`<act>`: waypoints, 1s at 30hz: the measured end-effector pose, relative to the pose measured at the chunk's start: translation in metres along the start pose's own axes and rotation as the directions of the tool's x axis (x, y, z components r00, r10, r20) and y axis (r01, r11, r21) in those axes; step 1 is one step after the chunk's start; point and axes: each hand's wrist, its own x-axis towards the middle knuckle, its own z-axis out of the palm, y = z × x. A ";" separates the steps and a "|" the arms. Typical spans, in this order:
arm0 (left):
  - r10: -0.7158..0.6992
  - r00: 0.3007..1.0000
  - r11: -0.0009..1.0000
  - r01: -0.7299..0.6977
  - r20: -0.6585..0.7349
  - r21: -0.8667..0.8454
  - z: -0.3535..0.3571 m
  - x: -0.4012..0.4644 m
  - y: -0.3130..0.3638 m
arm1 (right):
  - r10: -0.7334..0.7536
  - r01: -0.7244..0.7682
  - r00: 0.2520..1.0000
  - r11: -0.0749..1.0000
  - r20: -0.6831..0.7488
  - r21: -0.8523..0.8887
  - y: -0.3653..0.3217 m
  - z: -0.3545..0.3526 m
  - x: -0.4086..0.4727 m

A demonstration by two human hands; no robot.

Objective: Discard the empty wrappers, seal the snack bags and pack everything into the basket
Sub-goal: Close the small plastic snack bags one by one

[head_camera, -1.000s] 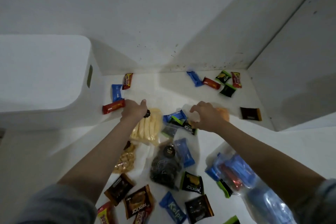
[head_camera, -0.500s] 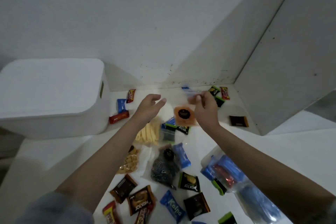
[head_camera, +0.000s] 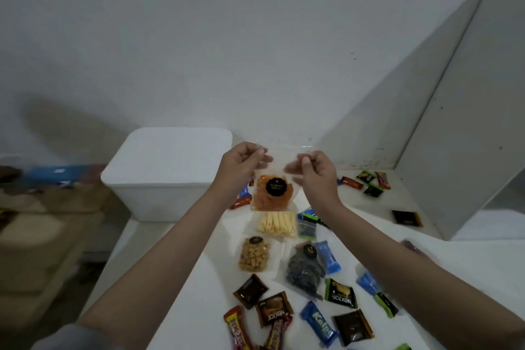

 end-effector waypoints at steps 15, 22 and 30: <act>0.248 0.968 0.957 -0.237 -0.046 0.169 -0.052 -0.035 0.016 | -0.239 0.241 0.970 0.948 0.033 -0.207 -0.024 0.027 -0.037; 0.350 0.934 0.880 -0.354 0.072 0.316 -0.052 -0.044 0.015 | -0.270 0.421 0.894 0.780 0.358 -0.463 -0.046 0.031 -0.040; 0.375 0.920 0.866 -0.392 0.117 0.311 -0.050 -0.051 0.014 | -0.235 0.473 0.854 0.722 0.464 -0.505 -0.054 0.032 -0.042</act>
